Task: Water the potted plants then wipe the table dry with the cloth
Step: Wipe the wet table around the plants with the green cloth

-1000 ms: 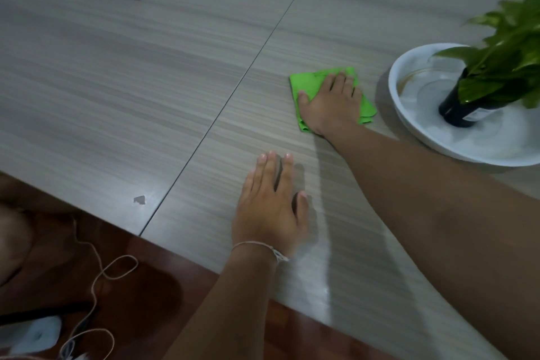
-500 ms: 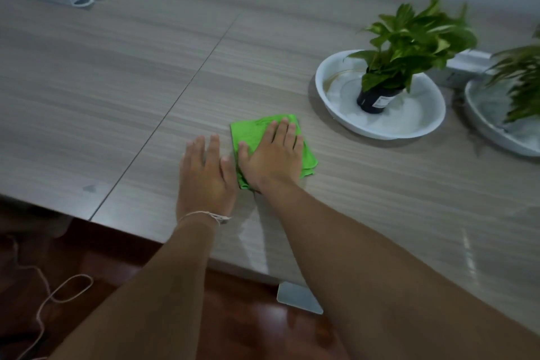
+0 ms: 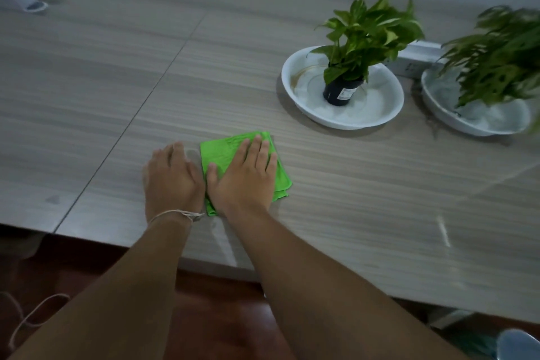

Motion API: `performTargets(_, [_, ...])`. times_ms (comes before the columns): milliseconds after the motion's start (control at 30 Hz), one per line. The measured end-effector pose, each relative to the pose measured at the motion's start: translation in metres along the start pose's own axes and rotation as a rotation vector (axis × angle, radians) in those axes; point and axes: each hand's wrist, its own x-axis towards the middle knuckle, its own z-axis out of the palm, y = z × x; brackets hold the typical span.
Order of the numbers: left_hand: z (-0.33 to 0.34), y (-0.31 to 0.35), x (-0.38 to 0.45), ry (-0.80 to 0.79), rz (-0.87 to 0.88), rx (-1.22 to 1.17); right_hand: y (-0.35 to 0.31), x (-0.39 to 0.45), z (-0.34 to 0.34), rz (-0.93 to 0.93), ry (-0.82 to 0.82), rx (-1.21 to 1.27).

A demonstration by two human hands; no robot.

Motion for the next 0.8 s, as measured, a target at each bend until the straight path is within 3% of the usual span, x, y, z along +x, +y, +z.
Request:
performTargets(433, [0.001, -0.001, 0.001, -0.008, 0.042, 0.037, 0.02, -0.005, -0.006, -0.067, -0.048, 0.012])
performTargets(800, [-0.009, 0.006, -0.005, -0.072, 0.017, 0.002, 0.125, -0.014, -0.036, -0.117, -0.033, -0.097])
